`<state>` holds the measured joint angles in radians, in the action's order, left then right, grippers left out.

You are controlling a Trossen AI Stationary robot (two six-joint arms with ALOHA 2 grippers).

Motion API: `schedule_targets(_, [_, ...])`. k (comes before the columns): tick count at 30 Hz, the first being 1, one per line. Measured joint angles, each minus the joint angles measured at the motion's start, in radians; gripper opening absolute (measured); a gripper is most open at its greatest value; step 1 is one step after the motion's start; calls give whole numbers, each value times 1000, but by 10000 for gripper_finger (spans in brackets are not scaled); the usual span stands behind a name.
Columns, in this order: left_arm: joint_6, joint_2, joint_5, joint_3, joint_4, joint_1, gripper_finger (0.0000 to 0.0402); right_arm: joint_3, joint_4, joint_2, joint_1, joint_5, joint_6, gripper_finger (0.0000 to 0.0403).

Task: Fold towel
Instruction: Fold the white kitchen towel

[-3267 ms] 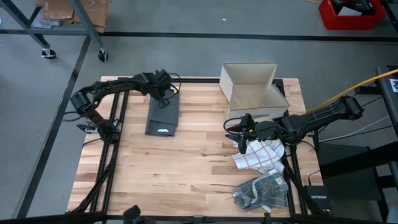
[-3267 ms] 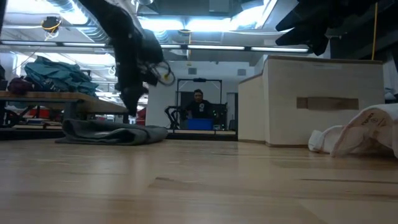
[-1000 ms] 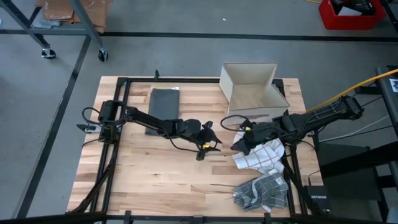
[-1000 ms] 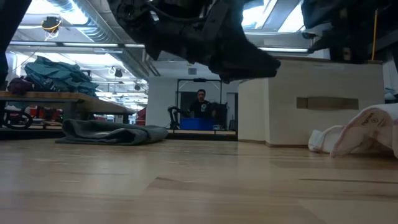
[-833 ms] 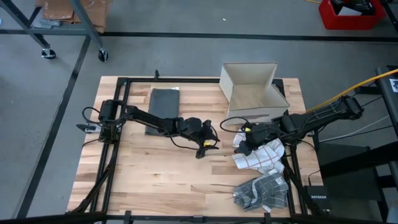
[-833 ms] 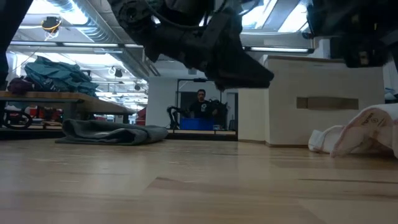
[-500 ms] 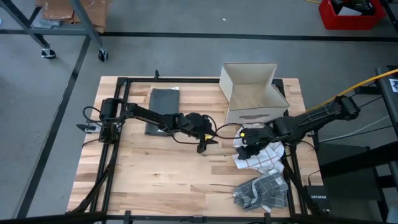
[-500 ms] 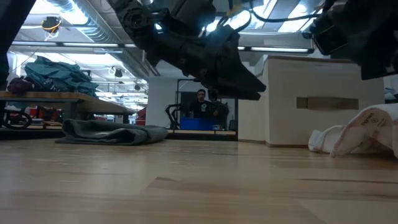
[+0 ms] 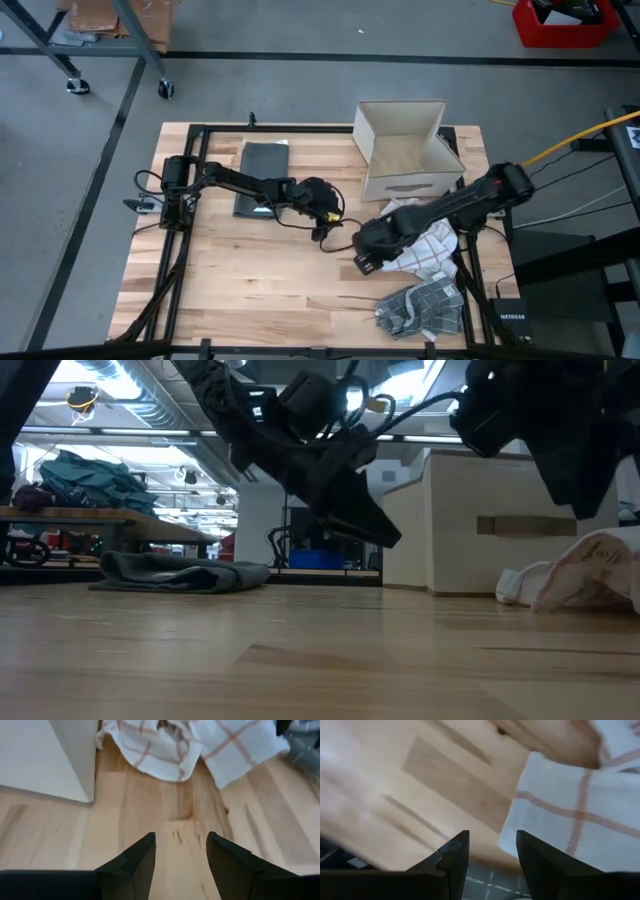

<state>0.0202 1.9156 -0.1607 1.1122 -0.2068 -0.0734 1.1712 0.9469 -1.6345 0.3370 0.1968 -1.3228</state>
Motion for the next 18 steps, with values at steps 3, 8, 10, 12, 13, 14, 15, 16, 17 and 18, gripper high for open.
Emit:
schedule_targets(3, [38,0,0,0,34,0,164,88,115,-89,18,-28,0,165])
schedule_targets(8, [74,0,1,0,65,0,164,177,253,-209,34,-22,2,165])
schedule_targets(10, [81,0,0,0,67,0,164,193,259,-240,41,-15,1,165])
schedule_targets(12, [85,0,0,0,68,0,164,204,248,-263,43,-8,1,165])
schedule_targets(13, [85,0,0,0,68,1,164,206,239,-269,43,-4,1,165])
schedule_targets(14, [85,0,0,0,70,1,164,206,233,-274,43,-3,1,165])
schedule_targets(15, [85,0,0,0,69,2,164,206,232,-279,43,-3,1,165])
schedule_targets(16, [85,0,0,0,68,2,164,206,235,-280,43,-9,1,165])
schedule_targets(17, [85,0,0,0,69,1,164,206,244,-280,43,-24,0,165])
schedule_targets(18, [85,0,0,0,69,1,164,206,259,-280,43,-45,0,165])
